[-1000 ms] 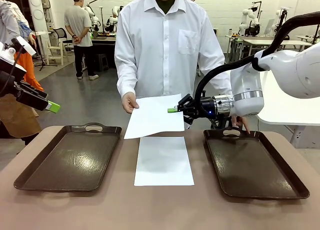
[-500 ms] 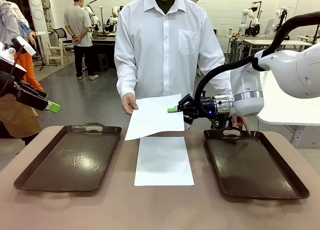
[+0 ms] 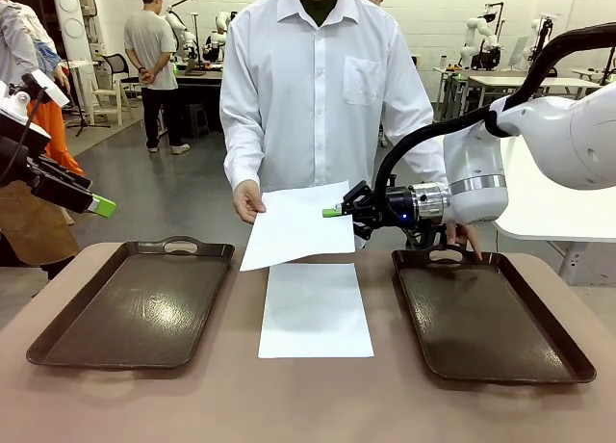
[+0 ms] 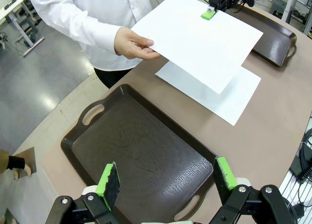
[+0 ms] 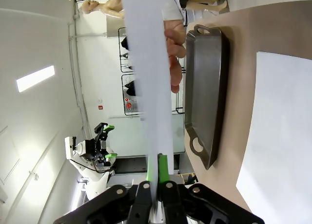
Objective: Sort the A4 documents.
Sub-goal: Place the A4 Paper in the designated Handle tray.
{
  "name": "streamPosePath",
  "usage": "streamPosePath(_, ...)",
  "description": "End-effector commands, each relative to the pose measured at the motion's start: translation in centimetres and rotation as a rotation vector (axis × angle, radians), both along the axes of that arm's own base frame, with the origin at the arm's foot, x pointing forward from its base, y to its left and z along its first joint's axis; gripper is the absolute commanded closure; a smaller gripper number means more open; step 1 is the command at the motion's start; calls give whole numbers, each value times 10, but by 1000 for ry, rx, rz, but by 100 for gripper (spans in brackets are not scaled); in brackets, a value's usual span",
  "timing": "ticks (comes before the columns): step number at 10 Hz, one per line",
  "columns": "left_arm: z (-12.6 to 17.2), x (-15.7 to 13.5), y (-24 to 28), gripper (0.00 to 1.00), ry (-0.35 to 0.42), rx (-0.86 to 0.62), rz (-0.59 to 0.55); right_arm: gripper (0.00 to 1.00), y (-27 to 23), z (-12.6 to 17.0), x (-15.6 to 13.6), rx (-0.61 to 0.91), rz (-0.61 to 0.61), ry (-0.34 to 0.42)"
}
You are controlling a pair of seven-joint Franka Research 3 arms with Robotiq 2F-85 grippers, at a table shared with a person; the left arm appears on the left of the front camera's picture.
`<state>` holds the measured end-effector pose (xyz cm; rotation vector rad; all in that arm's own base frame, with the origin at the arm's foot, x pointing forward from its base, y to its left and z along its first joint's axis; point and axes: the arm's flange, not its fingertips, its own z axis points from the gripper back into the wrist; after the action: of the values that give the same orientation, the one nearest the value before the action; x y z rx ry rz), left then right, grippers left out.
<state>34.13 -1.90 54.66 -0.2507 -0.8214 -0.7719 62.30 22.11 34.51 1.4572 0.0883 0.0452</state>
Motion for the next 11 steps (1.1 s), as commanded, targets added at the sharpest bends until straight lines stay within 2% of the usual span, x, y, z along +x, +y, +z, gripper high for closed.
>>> streamPosePath(1, -1, 1, 1, 0, -3, -1, -13, 100, 0, 0, 0, -1, -1, 7)
streamPosePath(3, -1, 1, 1, 0, -3, -1, -13, 99, 0, 0, 0, 0, 0, 0)
streamPosePath(4, -1, 1, 1, 0, -3, -1, -13, 99, -11, 5, -7, -11, 34, 26)
streamPosePath(7, -1, 1, 1, 0, -3, -1, -13, 99, -58, 29, -22, -33, 134, 62)
streamPosePath(11, -1, 1, 1, 0, -3, -1, -13, 99, -121, 51, -40, -42, 180, 68)
